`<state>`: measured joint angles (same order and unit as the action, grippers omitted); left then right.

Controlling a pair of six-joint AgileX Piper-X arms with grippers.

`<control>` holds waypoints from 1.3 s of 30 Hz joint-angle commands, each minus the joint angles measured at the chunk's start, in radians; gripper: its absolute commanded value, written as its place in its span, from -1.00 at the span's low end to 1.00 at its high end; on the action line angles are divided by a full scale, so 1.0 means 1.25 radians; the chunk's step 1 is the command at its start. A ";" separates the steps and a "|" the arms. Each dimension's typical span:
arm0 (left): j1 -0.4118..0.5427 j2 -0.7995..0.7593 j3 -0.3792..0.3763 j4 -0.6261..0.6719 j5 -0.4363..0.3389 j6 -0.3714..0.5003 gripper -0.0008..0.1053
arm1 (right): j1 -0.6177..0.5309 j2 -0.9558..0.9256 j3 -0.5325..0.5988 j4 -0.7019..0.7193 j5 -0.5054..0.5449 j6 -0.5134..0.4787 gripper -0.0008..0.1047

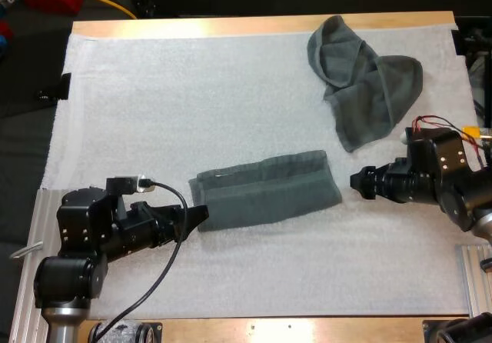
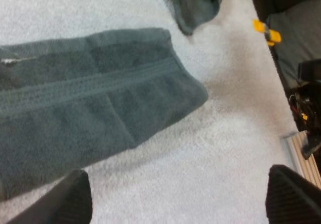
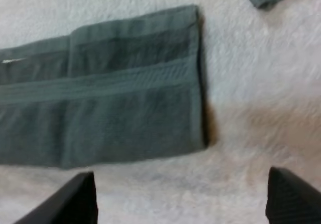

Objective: Pick towel from pile, fold and stack

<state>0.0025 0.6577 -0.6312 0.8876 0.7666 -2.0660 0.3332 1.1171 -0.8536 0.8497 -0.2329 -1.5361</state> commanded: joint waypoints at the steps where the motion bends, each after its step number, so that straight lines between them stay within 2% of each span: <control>1: 0.001 -0.001 -0.005 0.006 -0.009 0.004 0.33 | -0.016 -0.002 -0.008 -0.006 0.005 -0.016 0.29; 9: 0.001 -0.001 -0.005 0.010 -0.009 0.004 0.33 | -0.181 0.036 -0.008 -0.009 -0.100 -0.073 0.29; 14: 0.001 -0.001 -0.005 0.010 -0.009 0.004 0.33 | -0.234 0.098 -0.008 -0.079 -0.235 -0.073 0.29; 24: 0.001 -0.001 -0.005 0.023 -0.009 0.004 0.33 | -0.236 0.274 -0.008 -0.181 -0.353 -0.072 0.29; 32: 0.001 -0.001 -0.005 0.023 -0.010 0.004 0.33 | -0.226 0.378 -0.008 -0.238 -0.364 -0.045 0.29; 39: 0.001 -0.001 -0.005 0.023 -0.010 0.004 0.33 | -0.165 0.447 -0.008 -0.297 -0.364 0.004 0.29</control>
<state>0.0025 0.6577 -0.6312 0.9131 0.7626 -2.0660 0.1234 1.6785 -0.8550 0.4918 -0.6699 -1.5336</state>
